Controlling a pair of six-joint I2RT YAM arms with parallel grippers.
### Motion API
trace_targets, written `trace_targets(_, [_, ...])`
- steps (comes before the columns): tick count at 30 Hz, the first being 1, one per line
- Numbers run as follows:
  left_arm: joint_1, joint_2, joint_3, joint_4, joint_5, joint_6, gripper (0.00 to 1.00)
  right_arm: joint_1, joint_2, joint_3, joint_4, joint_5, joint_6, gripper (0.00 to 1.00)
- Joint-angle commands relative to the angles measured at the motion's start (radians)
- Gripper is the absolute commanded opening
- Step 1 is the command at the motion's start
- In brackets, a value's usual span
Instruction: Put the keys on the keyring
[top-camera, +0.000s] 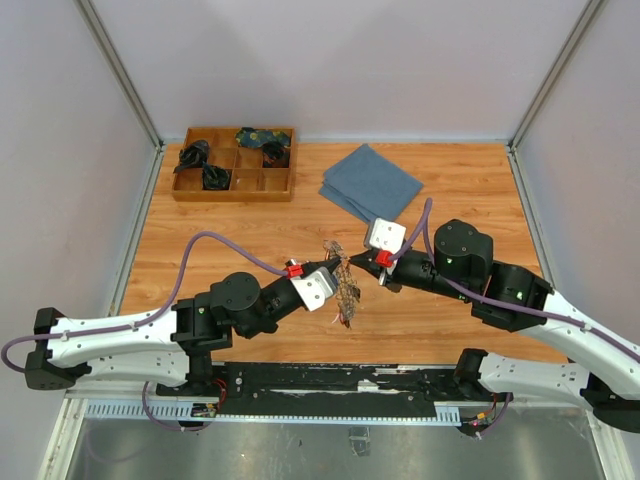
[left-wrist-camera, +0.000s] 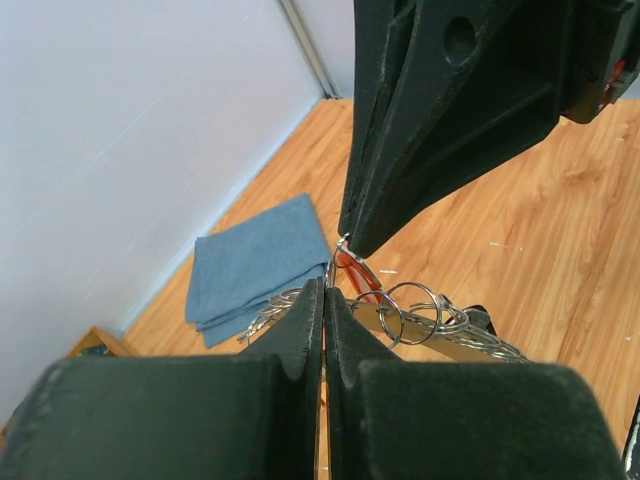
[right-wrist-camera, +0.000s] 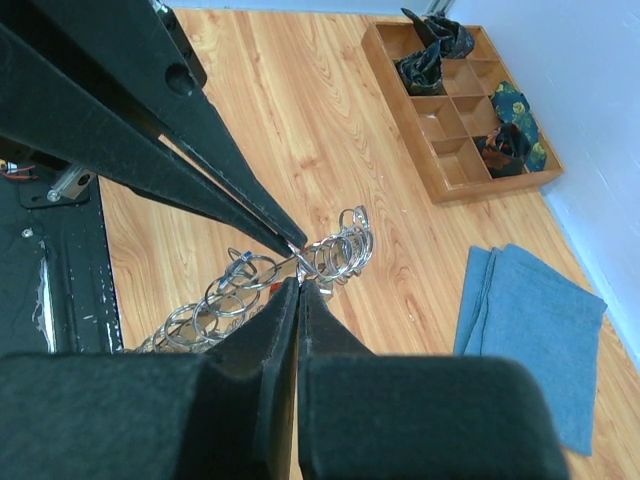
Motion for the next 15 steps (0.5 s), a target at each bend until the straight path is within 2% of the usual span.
trace_targets(1, [-0.009,-0.001,0.049,0.08,-0.009,0.0,0.01,0.03,-0.002,0.007,0.055,0.005,0.004,0.0])
trace_targets(15, [-0.009,0.004,0.052,0.082,0.001,-0.002,0.01,0.03,0.011,-0.003,0.063,0.044,0.022,0.0])
